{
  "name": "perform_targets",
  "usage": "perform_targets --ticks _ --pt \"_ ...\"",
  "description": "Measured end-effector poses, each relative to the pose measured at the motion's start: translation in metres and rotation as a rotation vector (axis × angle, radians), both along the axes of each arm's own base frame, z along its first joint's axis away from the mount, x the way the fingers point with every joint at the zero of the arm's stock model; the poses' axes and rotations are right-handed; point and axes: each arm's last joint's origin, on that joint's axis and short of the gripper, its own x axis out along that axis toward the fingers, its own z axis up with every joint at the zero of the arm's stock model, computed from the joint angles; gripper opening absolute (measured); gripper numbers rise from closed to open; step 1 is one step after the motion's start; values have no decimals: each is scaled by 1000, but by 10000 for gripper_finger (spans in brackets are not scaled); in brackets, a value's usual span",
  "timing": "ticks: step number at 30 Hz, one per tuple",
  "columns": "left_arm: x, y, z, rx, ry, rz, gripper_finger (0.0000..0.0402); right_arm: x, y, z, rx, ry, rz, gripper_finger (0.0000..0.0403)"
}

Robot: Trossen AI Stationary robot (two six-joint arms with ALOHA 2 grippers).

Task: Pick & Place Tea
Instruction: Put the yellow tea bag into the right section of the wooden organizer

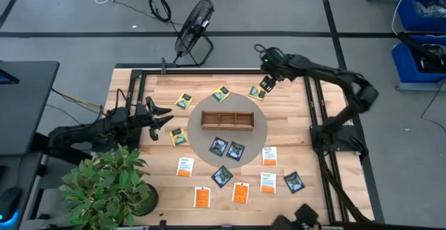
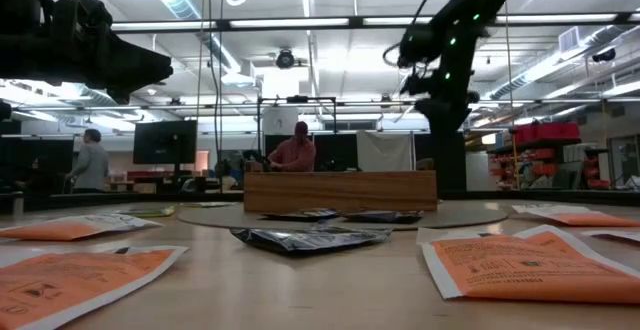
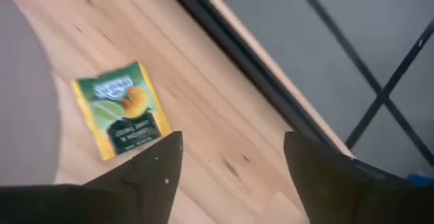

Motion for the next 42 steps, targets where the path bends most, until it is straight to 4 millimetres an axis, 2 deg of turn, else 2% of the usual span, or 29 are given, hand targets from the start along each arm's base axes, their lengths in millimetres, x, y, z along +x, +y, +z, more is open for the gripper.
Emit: perform_targets --ticks 6,10,15,19,28,35,42 --pt "0 0 0 -1 1 -1 142 17 -28 -29 95 58 -20 313" --pt "0 0 0 -1 2 -1 142 24 -31 -47 210 35 30 328" --pt "0 0 0 -1 3 -1 142 26 -33 -58 228 58 36 339" --pt "0 0 0 -1 3 -1 142 29 -33 -63 239 50 31 338" --pt "0 0 0 0 4 -1 142 43 -25 -89 288 102 75 337" --pt "0 0 0 0 4 -1 142 47 -24 -92 288 104 83 335" --pt "0 0 0 2 5 -1 142 47 -24 -93 327 57 65 296"
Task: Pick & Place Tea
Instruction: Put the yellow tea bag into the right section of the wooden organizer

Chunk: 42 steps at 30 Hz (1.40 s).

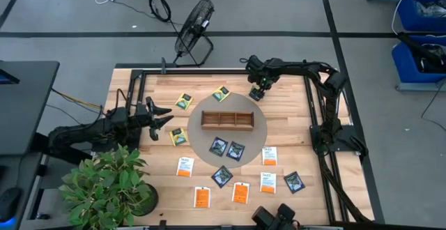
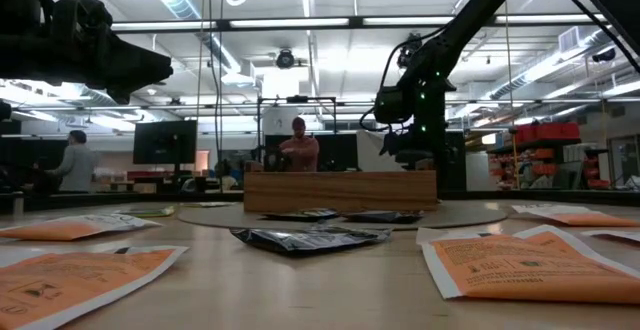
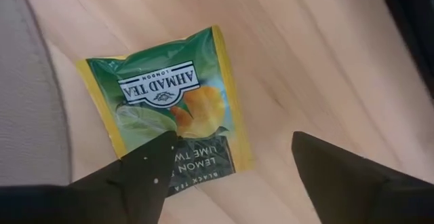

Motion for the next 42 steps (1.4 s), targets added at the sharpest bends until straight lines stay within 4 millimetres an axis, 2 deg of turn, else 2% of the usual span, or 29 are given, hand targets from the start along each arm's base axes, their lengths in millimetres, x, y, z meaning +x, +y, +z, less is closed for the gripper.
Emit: perform_targets --ticks 17,29,36,42 --pt "0 0 0 0 0 0 142 1 1 -1 25 -28 -18 142" --pt "0 0 0 -2 0 0 142 3 -1 -1 -6 -35 17 10" --pt "0 0 0 -2 -1 0 142 4 2 2 -15 -29 45 2" --pt "0 0 0 -3 -1 0 142 6 12 15 -66 1 86 1"
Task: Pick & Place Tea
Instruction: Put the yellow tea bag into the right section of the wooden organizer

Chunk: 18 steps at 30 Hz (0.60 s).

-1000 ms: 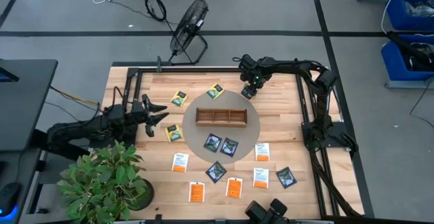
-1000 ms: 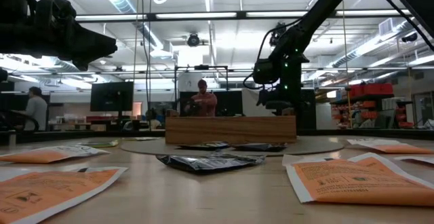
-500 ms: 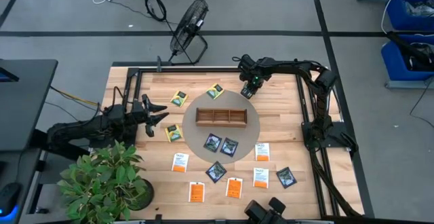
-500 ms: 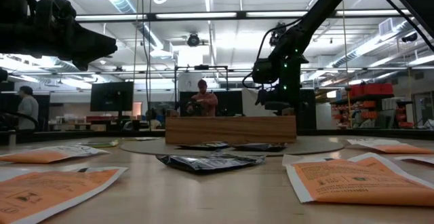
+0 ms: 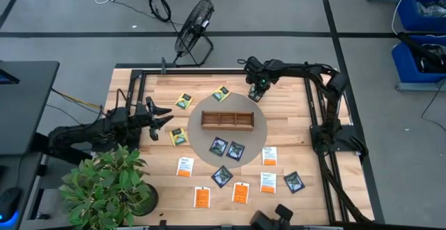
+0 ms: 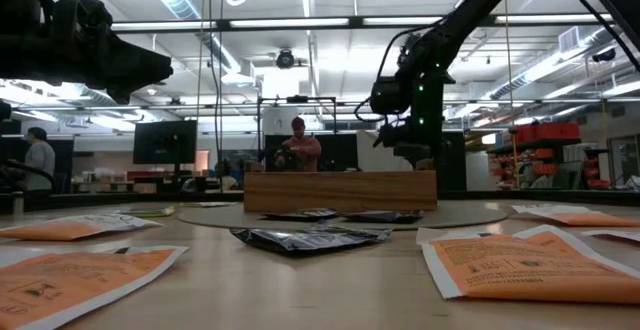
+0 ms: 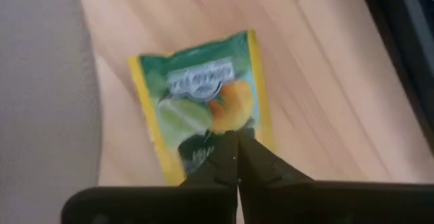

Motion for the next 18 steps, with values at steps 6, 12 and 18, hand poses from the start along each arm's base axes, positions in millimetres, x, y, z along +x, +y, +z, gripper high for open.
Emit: perform_targets --ticks 6,12,18 --pt "0 0 0 0 0 1 142 -6 10 17 23 15 23 4" --pt "0 0 0 1 1 0 142 -3 15 17 102 -33 131 80" --pt "0 0 -1 0 6 0 142 6 22 16 83 -33 267 215"
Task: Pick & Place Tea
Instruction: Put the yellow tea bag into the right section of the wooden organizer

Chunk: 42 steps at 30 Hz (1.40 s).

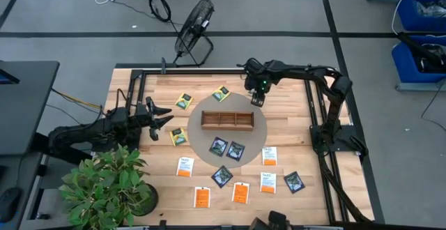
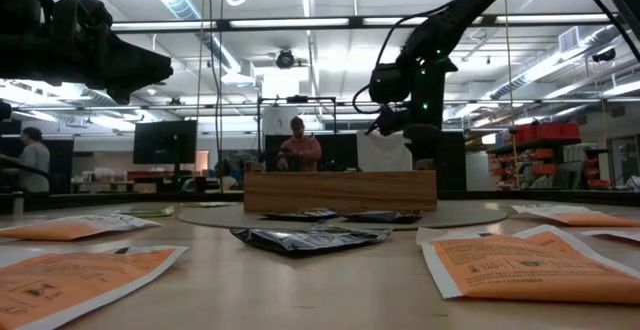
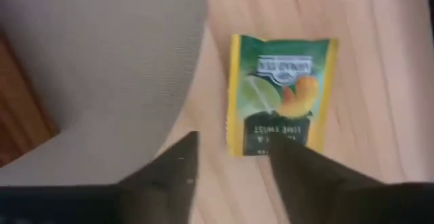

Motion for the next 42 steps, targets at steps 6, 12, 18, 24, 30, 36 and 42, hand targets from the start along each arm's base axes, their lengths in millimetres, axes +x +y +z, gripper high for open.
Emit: perform_targets --ticks 6,12,18,24,30,36,42 --pt "0 0 0 0 3 0 142 3 -1 -5 -58 39 29 315" --pt "0 0 0 1 6 -2 142 2 -8 -12 -71 54 20 334" --pt "0 0 0 6 8 -3 142 -2 -17 -25 -54 87 9 318" --pt "0 0 -1 2 7 -3 142 -2 -21 -33 -31 97 7 311" --pt "0 0 -1 1 7 -3 142 -2 -21 -37 -3 86 13 275" --pt "0 0 -1 1 7 -3 142 -1 -20 -39 10 85 16 177" --pt "0 0 -1 1 8 -3 142 -1 -19 -39 27 70 16 48"
